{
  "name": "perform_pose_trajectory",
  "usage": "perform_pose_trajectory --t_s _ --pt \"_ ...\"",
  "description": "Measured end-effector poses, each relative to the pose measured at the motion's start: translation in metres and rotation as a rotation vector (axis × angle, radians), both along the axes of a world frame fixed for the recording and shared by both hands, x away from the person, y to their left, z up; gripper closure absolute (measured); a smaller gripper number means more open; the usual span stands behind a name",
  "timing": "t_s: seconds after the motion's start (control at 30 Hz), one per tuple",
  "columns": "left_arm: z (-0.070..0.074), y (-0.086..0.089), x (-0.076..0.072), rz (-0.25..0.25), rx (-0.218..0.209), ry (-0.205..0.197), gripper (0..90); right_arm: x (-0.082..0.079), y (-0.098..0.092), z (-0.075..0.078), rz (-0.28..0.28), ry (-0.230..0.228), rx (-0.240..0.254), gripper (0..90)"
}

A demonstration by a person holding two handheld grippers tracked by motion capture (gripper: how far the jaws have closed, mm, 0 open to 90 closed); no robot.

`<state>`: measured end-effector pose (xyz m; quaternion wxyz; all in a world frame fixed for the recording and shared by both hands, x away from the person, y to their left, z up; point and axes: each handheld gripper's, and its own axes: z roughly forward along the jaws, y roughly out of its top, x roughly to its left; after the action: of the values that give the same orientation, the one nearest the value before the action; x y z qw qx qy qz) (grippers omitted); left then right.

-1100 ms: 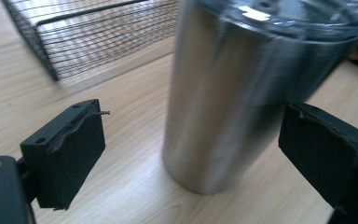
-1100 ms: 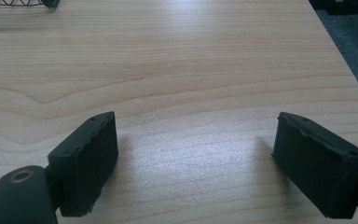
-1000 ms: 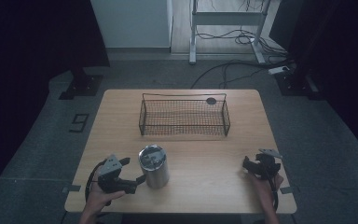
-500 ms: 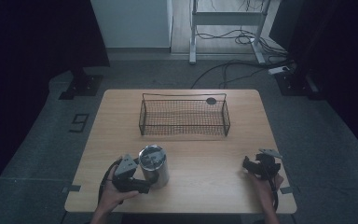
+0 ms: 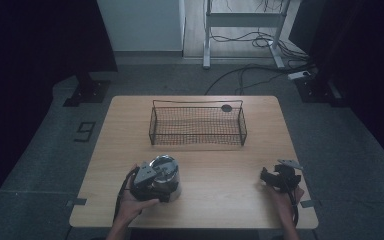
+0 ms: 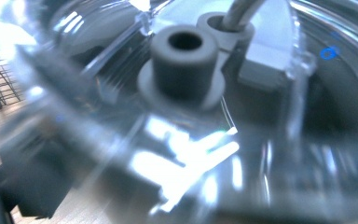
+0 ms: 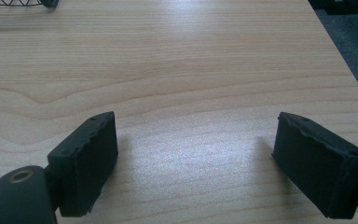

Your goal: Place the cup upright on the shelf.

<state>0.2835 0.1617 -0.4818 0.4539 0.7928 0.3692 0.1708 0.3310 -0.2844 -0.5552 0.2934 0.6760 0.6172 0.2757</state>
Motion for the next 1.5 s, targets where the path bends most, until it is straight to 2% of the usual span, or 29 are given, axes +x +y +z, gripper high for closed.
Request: perform_pose_trajectory --t_s 0.1,0.23,0.63,1.5 --pt "-0.0002 -0.0056 0.0013 0.029 0.018 -0.005 0.9 0.0000 0.0000 0.0000 0.000 0.000 0.000 13.5" --pt "-0.0015 -0.0085 0.0010 0.050 0.017 -0.019 1.9 0.0000 0.0000 0.0000 0.000 0.000 0.000 13.5" --pt "-0.0003 -0.0098 -0.0008 0.060 0.035 -0.022 3.5 0.0000 0.0000 0.0000 0.000 0.000 0.000 13.5" --pt "-0.0004 -0.0084 -0.0044 0.091 0.030 -0.030 3.7 0.0000 0.0000 0.0000 0.000 0.000 0.000 13.5"
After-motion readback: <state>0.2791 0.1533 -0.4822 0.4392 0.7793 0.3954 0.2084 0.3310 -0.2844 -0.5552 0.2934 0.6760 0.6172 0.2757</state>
